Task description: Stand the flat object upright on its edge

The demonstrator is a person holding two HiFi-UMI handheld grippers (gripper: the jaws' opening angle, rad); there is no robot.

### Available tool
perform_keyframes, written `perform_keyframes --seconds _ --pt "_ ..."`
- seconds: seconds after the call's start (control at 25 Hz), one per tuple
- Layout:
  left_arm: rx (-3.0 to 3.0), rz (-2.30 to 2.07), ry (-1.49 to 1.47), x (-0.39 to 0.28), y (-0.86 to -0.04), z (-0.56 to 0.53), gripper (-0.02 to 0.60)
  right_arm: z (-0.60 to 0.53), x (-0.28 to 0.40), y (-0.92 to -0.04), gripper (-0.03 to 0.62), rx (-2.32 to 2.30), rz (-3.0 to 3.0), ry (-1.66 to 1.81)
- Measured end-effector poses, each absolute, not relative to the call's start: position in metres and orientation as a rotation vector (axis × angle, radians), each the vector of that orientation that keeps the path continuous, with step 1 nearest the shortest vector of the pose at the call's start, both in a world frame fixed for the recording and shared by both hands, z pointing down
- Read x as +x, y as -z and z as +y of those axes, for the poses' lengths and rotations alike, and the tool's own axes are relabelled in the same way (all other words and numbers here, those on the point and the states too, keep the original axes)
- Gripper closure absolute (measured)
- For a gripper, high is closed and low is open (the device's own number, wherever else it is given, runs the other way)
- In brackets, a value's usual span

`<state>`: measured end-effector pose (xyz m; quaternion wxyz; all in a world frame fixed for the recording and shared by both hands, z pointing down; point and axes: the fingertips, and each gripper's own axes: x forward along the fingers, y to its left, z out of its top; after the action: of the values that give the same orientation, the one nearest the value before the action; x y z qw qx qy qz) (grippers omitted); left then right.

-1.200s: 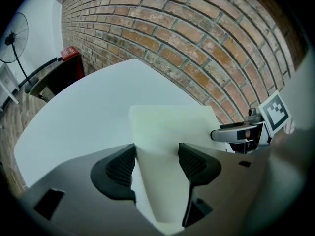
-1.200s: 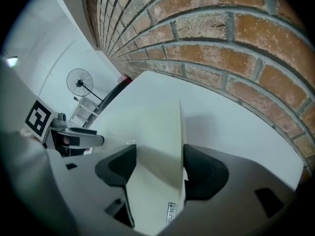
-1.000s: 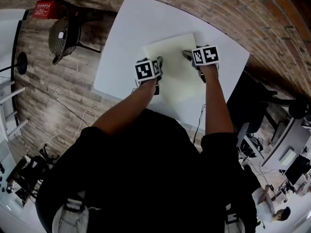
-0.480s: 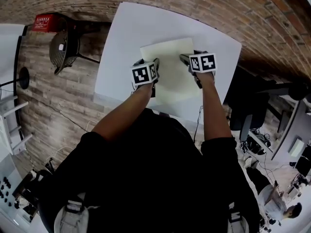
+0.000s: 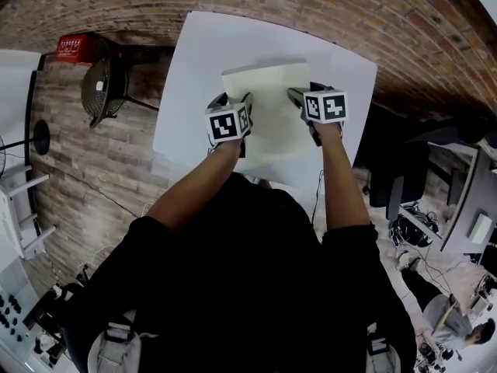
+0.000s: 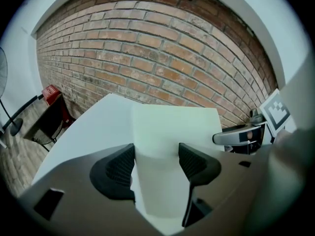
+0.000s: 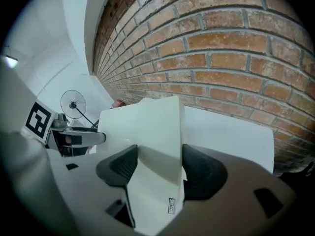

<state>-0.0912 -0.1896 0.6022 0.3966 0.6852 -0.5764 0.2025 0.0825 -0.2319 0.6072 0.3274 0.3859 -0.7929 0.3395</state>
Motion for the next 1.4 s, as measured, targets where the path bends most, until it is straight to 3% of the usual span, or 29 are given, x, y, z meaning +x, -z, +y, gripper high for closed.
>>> perform_keyframes --seconds 0.72,1.4 --pt "1.978 -1.526 -0.499 -0.082 -0.527 -0.198 0.293 -0.221 0.093 -0.531 0.321 1.214 -2.245 -0.755" --pt "2.338 -1.577 -0.322 -0.074 -0.454 -0.216 0.293 -0.223 0.104 -0.448 0.318 1.525 -2.447 -0.333"
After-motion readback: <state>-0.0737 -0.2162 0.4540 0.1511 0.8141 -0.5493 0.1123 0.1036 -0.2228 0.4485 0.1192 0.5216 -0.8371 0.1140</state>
